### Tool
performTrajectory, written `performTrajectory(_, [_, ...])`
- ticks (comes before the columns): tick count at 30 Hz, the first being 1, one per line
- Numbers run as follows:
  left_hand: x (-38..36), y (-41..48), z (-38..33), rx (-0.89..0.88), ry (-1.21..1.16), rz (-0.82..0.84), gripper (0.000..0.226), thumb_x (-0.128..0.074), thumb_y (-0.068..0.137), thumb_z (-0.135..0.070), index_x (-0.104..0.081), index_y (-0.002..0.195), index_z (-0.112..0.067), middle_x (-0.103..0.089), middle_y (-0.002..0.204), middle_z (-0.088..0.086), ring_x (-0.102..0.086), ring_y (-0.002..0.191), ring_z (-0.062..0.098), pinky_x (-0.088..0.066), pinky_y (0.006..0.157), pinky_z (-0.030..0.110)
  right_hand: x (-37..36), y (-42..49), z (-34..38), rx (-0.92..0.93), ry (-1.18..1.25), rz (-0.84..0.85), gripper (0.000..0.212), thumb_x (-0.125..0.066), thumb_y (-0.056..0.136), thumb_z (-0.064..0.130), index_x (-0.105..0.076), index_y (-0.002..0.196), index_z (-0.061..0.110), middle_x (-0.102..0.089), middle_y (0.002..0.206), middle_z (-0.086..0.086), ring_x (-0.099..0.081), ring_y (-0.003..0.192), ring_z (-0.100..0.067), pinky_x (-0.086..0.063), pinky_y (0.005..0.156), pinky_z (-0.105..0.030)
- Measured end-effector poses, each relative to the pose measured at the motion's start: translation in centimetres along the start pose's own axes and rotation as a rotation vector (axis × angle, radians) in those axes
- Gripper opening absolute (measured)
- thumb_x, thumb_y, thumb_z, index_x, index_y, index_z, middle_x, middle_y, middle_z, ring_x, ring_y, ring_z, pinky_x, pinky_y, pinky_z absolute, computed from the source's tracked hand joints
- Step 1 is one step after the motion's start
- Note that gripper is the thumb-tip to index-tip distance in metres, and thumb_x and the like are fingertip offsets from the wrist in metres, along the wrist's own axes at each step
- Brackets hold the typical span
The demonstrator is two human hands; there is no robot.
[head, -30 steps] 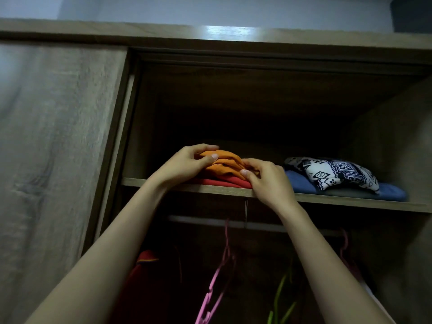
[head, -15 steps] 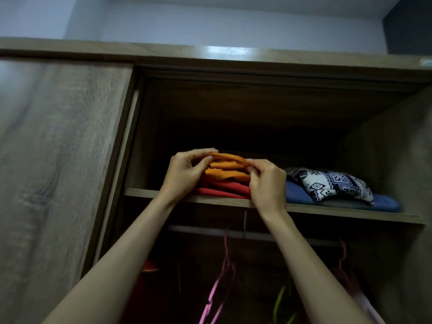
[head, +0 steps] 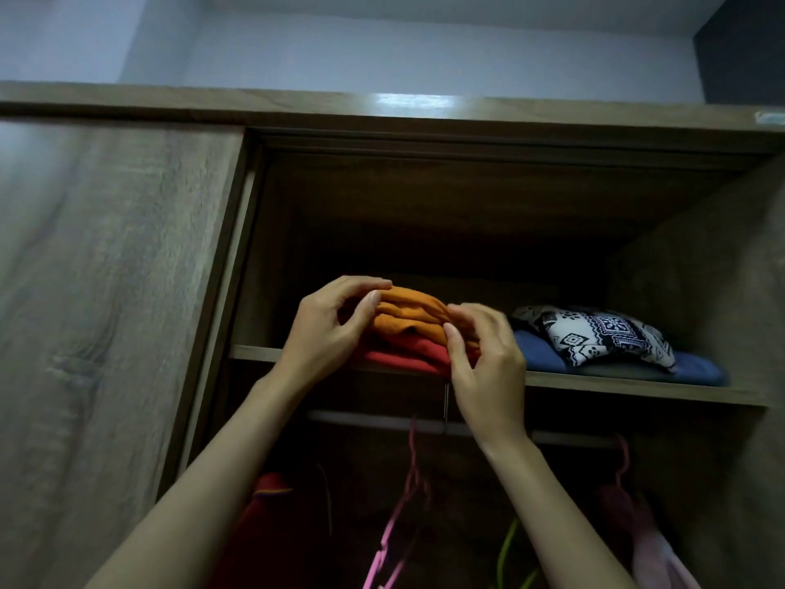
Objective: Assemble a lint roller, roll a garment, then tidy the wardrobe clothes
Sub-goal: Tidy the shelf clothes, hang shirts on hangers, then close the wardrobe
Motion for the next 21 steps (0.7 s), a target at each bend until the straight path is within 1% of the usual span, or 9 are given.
performTrajectory(2, [0.0,0.3,-0.5,0.002,0.211,0.055,0.049,-0.039,0.092,-0.061,-0.063,0.124,-0.034,-0.063,0.123,-0.015,-0.051,0.115,0.005,-0.042,0.096,0.030,0.7,-0.4,0.3,0.002,0.036,-0.044,0.030,-0.058,0.094,0.018,-0.056,0.123,0.012,-0.049,0.130,-0.004,-0.055,0.107,-0.003,-0.048,0.090,-0.014])
performTrajectory(4, [-0.3,0.7,-1.4,-0.039,0.459,0.117,0.059,-0.031,0.085,-0.073,-0.060,0.126,-0.042,-0.060,0.129,-0.017,-0.045,0.120,0.010,-0.028,0.095,0.032,1.4,-1.3,0.7,0.032,0.045,-0.078,0.030,-0.057,0.094,0.017,-0.054,0.123,0.009,-0.047,0.133,-0.008,-0.056,0.108,-0.007,-0.047,0.092,-0.013])
performTrajectory(6, [-0.9,1.3,-1.9,-0.041,0.496,0.224,0.067,-0.033,0.079,-0.081,-0.055,0.130,-0.045,-0.056,0.135,-0.017,-0.042,0.127,0.010,-0.024,0.100,0.032,1.6,-2.6,1.0,0.090,-0.021,-0.090,0.029,-0.054,0.095,0.021,-0.055,0.120,0.007,-0.051,0.129,-0.010,-0.053,0.116,-0.011,-0.043,0.100,-0.020])
performTrajectory(8, [-1.9,2.0,-2.1,-0.010,0.404,0.354,0.072,-0.045,0.075,-0.082,-0.051,0.135,-0.044,-0.055,0.137,-0.013,-0.045,0.129,0.009,-0.035,0.107,0.034,1.3,-3.8,1.3,0.149,-0.142,-0.072,0.033,-0.052,0.095,0.026,-0.056,0.122,0.008,-0.055,0.126,-0.008,-0.051,0.120,-0.014,-0.040,0.103,-0.030])
performTrajectory(10, [-3.0,2.5,-2.5,0.018,0.328,0.470,0.066,-0.062,0.077,-0.070,-0.051,0.136,-0.041,-0.059,0.131,-0.012,-0.054,0.119,0.006,-0.047,0.101,0.030,0.6,-4.8,1.4,0.203,-0.259,-0.049,0.036,-0.051,0.095,0.030,-0.056,0.124,0.009,-0.058,0.125,-0.007,-0.052,0.119,-0.017,-0.037,0.105,-0.037])
performTrajectory(12, [-3.8,2.8,-2.6,0.034,0.298,0.535,0.053,-0.069,0.084,-0.050,-0.055,0.133,-0.036,-0.064,0.120,-0.011,-0.060,0.107,0.003,-0.053,0.093,0.025,-0.1,-5.7,1.3,0.242,-0.357,-0.021,0.041,-0.049,0.095,0.033,-0.056,0.128,0.009,-0.059,0.128,-0.007,-0.051,0.122,-0.019,-0.033,0.108,-0.040])
performTrajectory(16, [-3.8,3.0,-1.8,0.040,0.230,0.458,0.026,-0.065,0.092,-0.029,-0.068,0.118,-0.026,-0.071,0.100,-0.008,-0.066,0.089,0.001,-0.056,0.081,0.024,-1.6,-7.0,0.8,0.277,-0.520,0.053,0.050,-0.046,0.095,0.039,-0.048,0.139,0.015,-0.045,0.145,-0.007,-0.038,0.137,-0.023,-0.022,0.113,-0.049])
performTrajectory(19, [-3.4,3.3,-0.9,0.069,0.168,0.360,0.018,-0.064,0.093,-0.022,-0.074,0.108,-0.022,-0.072,0.091,-0.009,-0.065,0.083,-0.003,-0.051,0.073,0.015,-3.1,-7.0,1.8,0.333,-0.583,0.104,0.053,-0.043,0.096,0.042,-0.042,0.143,0.018,-0.037,0.151,-0.006,-0.030,0.142,-0.024,-0.015,0.115,-0.053])
performTrajectory(21, [-3.2,3.7,-0.4,0.092,0.132,0.316,0.015,-0.065,0.092,-0.019,-0.075,0.102,-0.022,-0.072,0.089,-0.010,-0.064,0.080,-0.007,-0.048,0.072,0.013,-4.1,-6.8,2.2,0.359,-0.611,0.145,0.055,-0.043,0.095,0.042,-0.039,0.144,0.018,-0.035,0.153,-0.005,-0.030,0.142,-0.024,-0.013,0.115,-0.054])
Point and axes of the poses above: each hand's wrist, its own y-axis towards the middle knuckle, its own x-axis out of the back of the hand, z = x × y, the point moved 9 cm from there along y, towards the middle knuckle
